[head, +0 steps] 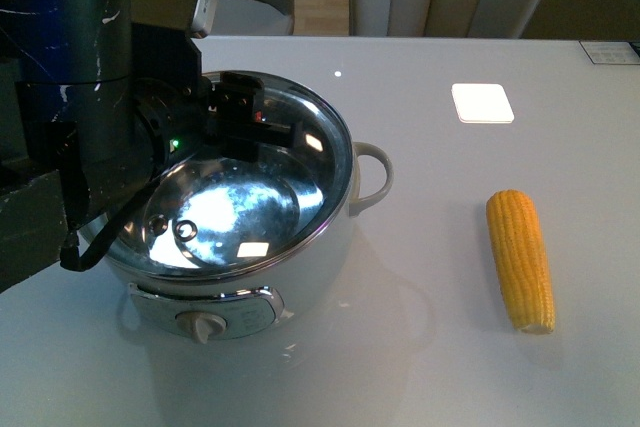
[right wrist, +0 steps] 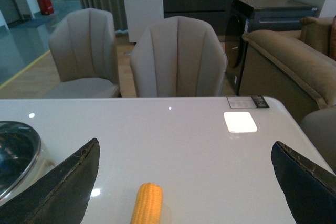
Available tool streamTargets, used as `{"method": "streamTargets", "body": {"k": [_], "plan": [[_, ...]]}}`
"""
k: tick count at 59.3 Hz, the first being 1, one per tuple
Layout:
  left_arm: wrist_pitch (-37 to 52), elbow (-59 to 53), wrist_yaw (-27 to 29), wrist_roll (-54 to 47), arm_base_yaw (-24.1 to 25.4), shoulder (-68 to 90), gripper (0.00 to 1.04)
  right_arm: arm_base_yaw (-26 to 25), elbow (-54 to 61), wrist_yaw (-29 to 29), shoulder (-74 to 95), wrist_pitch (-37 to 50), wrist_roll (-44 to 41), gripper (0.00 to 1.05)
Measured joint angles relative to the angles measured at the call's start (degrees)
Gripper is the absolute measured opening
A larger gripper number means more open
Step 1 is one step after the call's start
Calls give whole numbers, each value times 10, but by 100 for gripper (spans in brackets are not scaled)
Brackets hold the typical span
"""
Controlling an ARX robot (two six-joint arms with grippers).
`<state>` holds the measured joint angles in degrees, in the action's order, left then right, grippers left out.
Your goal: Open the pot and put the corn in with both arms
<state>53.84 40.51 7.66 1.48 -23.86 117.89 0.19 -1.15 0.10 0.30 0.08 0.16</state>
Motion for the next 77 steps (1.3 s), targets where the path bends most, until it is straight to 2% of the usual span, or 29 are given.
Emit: {"method": "streamTargets", "body": {"k": [20, 30, 35, 40, 47, 57, 68, 77], "plan": [[-56, -7, 9, -17, 8, -117, 40, 0, 0, 0, 0, 0, 0, 96], [-80, -21, 3, -19, 44, -185, 40, 0, 0, 0, 0, 0, 0, 96], [-72, -42, 5, -19, 85, -210, 40, 0, 0, 0, 0, 0, 0, 96], [-37, -75, -5, -26, 162, -221, 40, 0, 0, 0, 0, 0, 0, 96], [-2, -97, -32, -35, 243, -214, 40, 0, 0, 0, 0, 0, 0, 96], [82, -99, -68, -55, 380, -135, 40, 0, 0, 0, 0, 0, 0, 96], [162, -90, -82, -80, 470, -8, 40, 0, 0, 0, 0, 0, 0, 96], [172, -56, -91, -83, 498, 81, 40, 0, 0, 0, 0, 0, 0, 96]]}}
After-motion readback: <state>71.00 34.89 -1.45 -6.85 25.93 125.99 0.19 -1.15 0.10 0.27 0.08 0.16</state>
